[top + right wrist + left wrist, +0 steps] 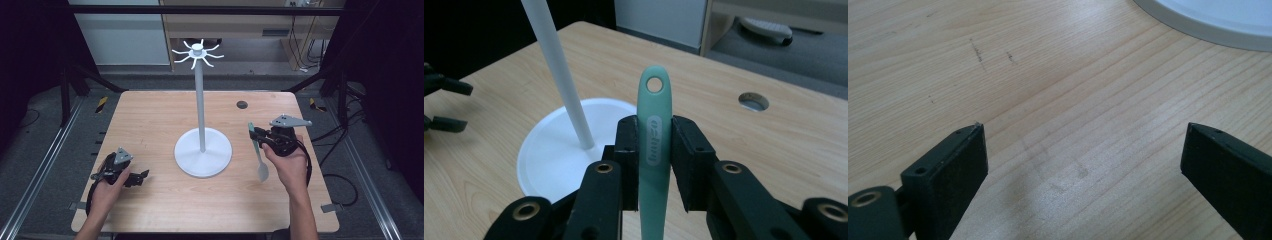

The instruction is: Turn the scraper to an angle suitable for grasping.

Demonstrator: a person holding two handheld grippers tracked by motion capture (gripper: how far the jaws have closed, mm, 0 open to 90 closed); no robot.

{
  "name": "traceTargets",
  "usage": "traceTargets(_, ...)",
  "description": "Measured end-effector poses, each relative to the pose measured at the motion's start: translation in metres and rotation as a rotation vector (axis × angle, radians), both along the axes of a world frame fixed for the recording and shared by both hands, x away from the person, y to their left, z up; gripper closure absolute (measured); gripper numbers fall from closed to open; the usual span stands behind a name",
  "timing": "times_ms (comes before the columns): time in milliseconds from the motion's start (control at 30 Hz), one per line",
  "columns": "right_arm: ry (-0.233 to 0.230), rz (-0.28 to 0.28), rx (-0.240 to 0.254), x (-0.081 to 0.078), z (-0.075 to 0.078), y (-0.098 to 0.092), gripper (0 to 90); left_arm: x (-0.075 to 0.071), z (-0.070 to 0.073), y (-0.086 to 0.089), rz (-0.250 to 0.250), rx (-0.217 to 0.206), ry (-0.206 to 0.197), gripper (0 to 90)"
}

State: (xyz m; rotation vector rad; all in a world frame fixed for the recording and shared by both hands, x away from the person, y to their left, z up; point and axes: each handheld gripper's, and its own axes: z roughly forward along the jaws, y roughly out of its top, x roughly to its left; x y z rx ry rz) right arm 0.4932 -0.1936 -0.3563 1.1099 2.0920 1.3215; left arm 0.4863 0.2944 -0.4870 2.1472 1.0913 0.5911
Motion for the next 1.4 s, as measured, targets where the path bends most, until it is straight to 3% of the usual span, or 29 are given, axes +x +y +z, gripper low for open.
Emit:
traceTargets(167, -0.038, 0.004, 0.043, -0.005, 0.009, 0.000, 74.4, -0.001, 0.001, -0.001, -0.002, -0.001, -0.004, 4.5)
traceTargets(800, -0.108, 0.028, 0.074, -0.012, 0.024, 0.016, 74.4, 0.001, 0.001, 0.003, 0.002, -0.015, -0.002, 4.5)
traceTargets(1400, -0.185, 0.058, 0.069, -0.008, 0.065, 0.040, 74.3, 0.000, 0.000, 0.003, 0.013, 0.007, -0.003, 4.5)
